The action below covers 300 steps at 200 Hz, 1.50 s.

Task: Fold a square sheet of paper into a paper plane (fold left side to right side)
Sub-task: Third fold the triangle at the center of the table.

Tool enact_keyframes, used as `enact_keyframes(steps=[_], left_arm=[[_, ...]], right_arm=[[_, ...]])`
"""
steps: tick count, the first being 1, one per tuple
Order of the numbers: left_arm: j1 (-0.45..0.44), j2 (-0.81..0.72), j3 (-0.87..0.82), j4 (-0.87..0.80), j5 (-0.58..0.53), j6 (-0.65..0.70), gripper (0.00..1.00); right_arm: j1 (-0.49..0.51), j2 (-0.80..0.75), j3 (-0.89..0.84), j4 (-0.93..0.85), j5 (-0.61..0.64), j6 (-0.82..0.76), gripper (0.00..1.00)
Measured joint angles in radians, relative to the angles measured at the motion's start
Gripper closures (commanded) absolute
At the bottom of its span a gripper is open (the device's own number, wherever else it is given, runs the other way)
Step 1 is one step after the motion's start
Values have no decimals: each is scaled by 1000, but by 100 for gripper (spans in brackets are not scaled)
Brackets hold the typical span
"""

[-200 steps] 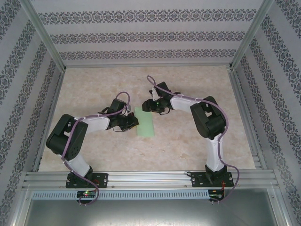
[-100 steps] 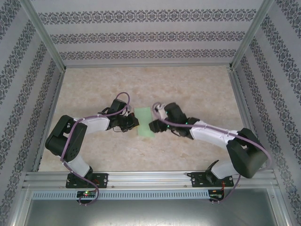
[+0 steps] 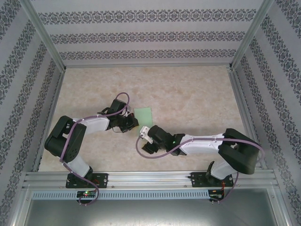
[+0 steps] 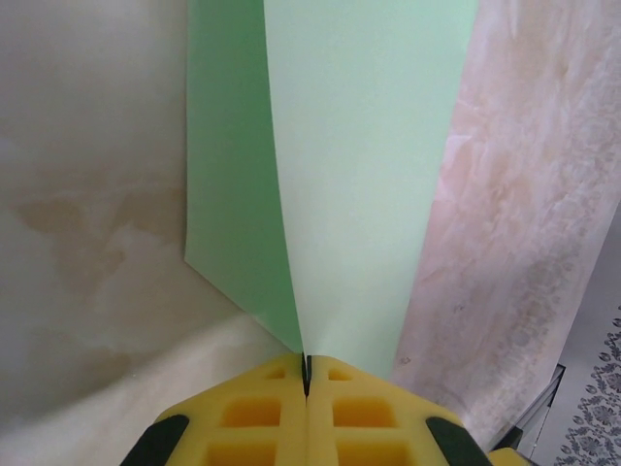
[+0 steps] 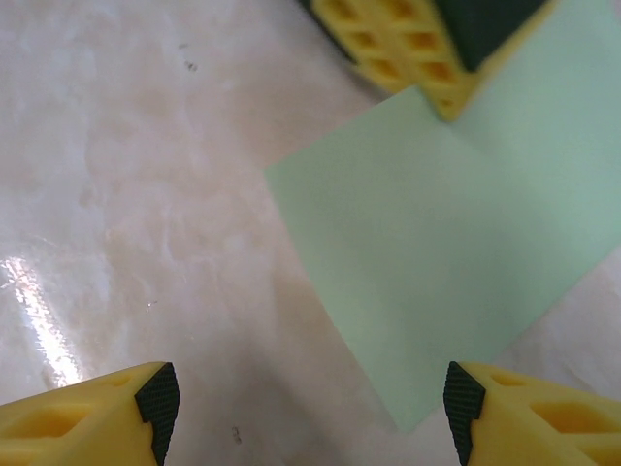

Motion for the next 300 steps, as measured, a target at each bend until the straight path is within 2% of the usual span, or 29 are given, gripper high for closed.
enact_keyframes(steps=[35, 67, 88, 145, 166, 199, 230, 253, 278, 300], left_arm=[[-5, -6, 1, -3, -3, 0, 100], [-16, -6, 5, -9, -4, 0, 100], [-20, -6, 11, -14, -7, 0, 100], [-20, -6, 11, -26, -10, 0, 98], [-21, -6, 12, -27, -12, 0, 91], [-20, -19, 12, -56, -34, 12, 61], [-6, -101, 14, -131, -61, 38, 48], [36, -174, 19, -192, -70, 66, 48], [87, -191, 53, -239, -68, 100, 59], [99, -130, 137, -258, -36, 137, 69]], right_arm=[[25, 97, 77, 10, 59, -65, 27], [27, 150, 129, 29, 89, -99, 39], [27, 167, 145, 39, 97, -110, 53], [27, 167, 145, 46, 96, -125, 100], [27, 167, 145, 46, 93, -120, 100], [26, 167, 145, 45, 77, -118, 100], [0, 165, 139, 44, 30, -100, 100], [-29, 158, 133, 38, -11, -82, 100], [-55, 150, 132, 37, -55, -61, 100], [-77, 148, 132, 37, -92, -39, 100]])
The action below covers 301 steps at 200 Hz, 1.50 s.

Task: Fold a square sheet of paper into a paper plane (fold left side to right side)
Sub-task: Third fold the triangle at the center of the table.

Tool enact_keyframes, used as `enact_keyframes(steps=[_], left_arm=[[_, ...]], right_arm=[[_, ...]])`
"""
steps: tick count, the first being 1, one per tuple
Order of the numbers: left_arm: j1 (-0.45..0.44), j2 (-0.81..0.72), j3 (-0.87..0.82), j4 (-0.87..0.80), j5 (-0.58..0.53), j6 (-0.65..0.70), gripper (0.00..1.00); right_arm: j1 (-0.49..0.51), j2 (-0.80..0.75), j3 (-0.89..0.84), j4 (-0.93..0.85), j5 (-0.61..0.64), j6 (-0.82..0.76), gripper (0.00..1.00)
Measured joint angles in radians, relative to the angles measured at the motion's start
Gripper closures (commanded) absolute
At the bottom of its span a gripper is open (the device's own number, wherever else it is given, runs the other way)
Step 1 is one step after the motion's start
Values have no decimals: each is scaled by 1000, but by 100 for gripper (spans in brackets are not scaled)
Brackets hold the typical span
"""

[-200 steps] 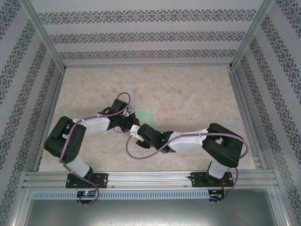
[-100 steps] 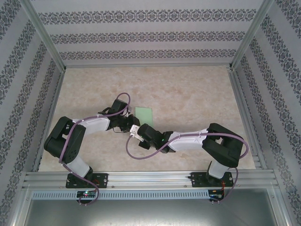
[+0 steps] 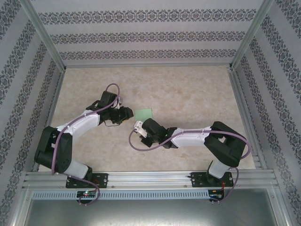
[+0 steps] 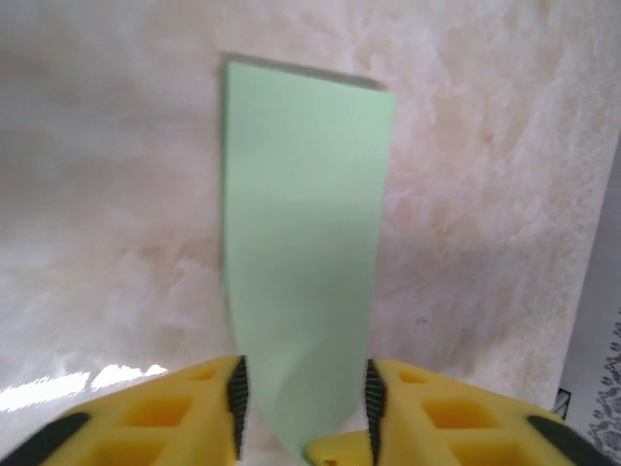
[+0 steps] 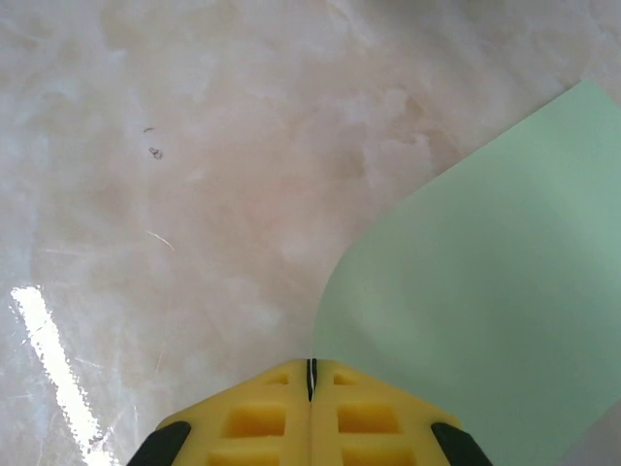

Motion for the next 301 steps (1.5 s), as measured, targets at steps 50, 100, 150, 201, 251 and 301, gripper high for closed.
enact_keyframes(steps=[50, 100, 150, 201, 251, 301], left_arm=[[-13, 259, 222, 4, 95, 67, 77], [-59, 457, 360, -7, 143, 117, 81], [-67, 510, 373, -31, 145, 140, 83], [-73, 552, 381, -39, 137, 159, 84], [-74, 552, 381, -40, 134, 165, 84], [-79, 552, 383, -42, 130, 165, 85]], right_arm=[[-46, 0, 0, -14, -58, 38, 100], [-72, 3, 29, -30, -115, 73, 100], [-112, 27, 40, -32, -173, 119, 100], [-173, 42, 41, -44, -220, 179, 100], [-237, 42, 42, -48, -249, 233, 100], [-267, 55, 44, -67, -266, 261, 100]])
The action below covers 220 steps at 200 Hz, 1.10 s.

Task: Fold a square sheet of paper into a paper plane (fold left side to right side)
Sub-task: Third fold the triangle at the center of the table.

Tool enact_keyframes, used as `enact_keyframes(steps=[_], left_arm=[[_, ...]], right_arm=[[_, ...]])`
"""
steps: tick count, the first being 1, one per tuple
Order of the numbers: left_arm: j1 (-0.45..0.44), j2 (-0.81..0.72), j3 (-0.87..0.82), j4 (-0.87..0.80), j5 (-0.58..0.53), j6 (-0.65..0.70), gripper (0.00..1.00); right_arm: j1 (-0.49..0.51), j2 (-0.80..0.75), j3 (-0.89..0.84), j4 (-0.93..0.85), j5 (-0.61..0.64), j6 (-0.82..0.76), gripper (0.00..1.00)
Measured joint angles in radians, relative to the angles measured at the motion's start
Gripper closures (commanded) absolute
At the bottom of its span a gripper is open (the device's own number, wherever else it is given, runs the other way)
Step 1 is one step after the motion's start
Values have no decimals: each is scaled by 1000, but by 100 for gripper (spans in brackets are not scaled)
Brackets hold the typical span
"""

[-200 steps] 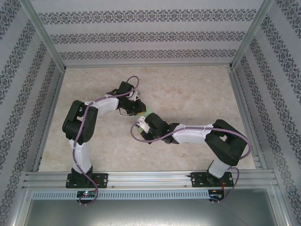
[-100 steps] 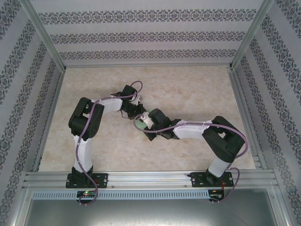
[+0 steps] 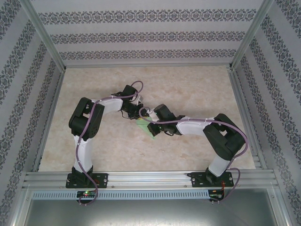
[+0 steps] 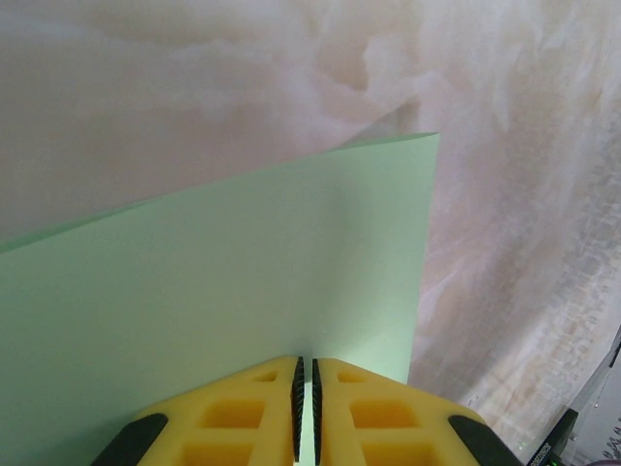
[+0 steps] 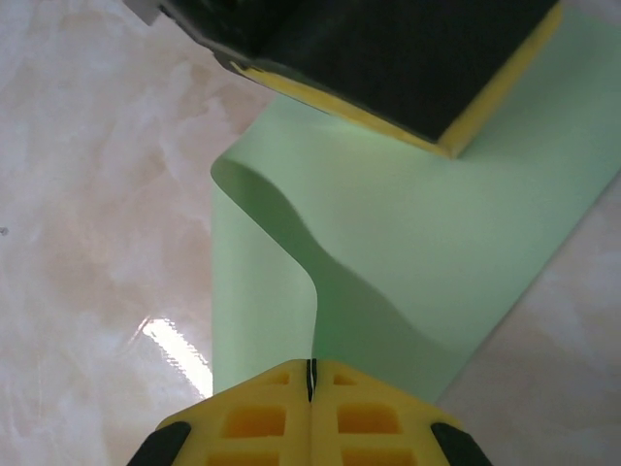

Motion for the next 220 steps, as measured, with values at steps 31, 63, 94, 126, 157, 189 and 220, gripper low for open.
enact_keyframes(steps=[31, 63, 94, 126, 157, 189, 220], left_arm=[[0, 0, 0, 0, 0, 0, 85], [0, 0, 1, 0, 0, 0, 85], [0, 0, 1, 0, 0, 0, 85], [0, 1, 1, 0, 0, 0, 85], [-1, 2, 2, 0, 0, 0, 85], [-2, 2, 2, 0, 0, 0, 85], [-8, 2, 2, 0, -2, 0, 85]], right_arm=[[-6, 15, 2, -9, 0, 7, 100], [-11, 23, 11, -16, 0, 23, 100], [-16, 26, 22, -21, 0, 31, 100], [-24, 32, 26, -24, 1, 45, 100], [-23, 43, 32, -24, 1, 49, 100], [-24, 48, 32, -25, 1, 49, 100], [-24, 48, 33, -29, 1, 49, 100]])
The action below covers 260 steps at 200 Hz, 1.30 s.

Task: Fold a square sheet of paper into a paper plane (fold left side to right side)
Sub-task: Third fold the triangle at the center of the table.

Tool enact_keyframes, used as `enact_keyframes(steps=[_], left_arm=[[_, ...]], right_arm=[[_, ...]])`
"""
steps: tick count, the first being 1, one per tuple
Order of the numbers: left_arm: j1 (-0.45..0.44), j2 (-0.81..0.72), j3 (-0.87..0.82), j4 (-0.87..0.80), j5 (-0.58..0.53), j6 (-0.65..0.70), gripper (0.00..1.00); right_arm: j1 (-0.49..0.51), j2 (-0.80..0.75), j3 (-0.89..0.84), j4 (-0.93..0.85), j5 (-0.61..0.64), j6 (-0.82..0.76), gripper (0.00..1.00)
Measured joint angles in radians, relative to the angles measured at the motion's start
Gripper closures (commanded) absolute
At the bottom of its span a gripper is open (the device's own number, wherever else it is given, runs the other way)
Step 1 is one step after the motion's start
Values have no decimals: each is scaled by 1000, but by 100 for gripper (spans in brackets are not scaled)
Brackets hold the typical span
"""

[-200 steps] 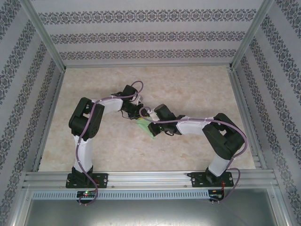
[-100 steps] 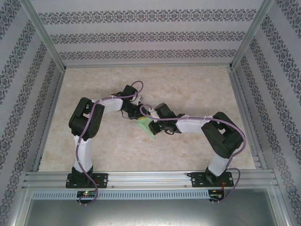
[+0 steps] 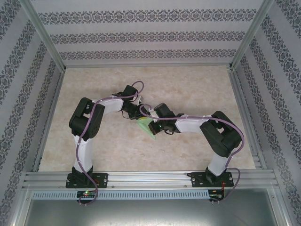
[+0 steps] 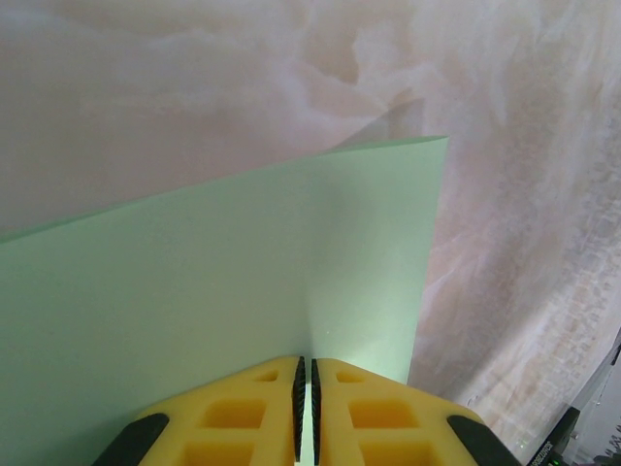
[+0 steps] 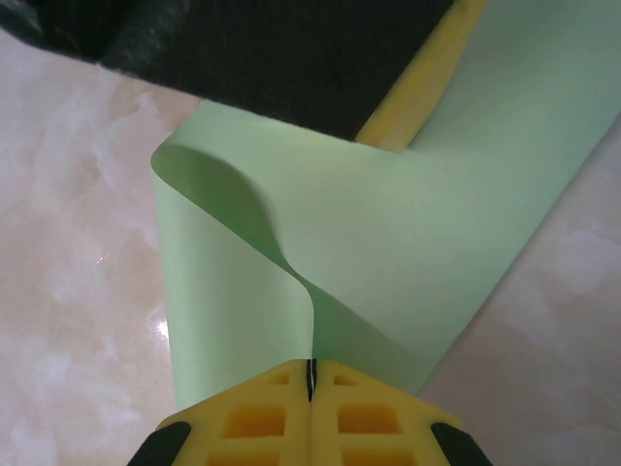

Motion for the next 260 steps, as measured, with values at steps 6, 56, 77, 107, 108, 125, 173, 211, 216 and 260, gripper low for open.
enact_keyframes(steps=[6, 56, 77, 107, 108, 125, 173, 211, 216, 260], left_arm=[[-1, 0, 0, 0, -2, 0, 85], [-5, 0, 0, 0, -2, 0, 85], [-5, 0, 1, 0, -2, 0, 85], [-5, 0, 1, 0, -2, 0, 85], [-5, 0, 1, 0, -2, 0, 85], [-5, 0, 1, 0, -2, 0, 85], [-5, 0, 1, 0, -2, 0, 85], [-5, 0, 1, 0, -3, 0, 85], [-5, 0, 1, 0, -3, 0, 85], [-6, 0, 1, 0, -5, 0, 85]], right_arm=[[0, 0, 0, -1, 0, 0, 100], [0, 6, 0, -2, 0, 0, 100], [0, 9, 1, -2, 1, 0, 100], [0, 9, 2, -5, 2, 0, 100], [0, 9, 2, -5, 2, 0, 100], [0, 10, 3, -9, 3, 0, 100], [0, 10, 5, -10, 4, 0, 100], [0, 9, 5, -11, 4, 0, 100], [0, 9, 5, -13, 4, 0, 100], [0, 1, 5, -28, 6, 0, 100]])
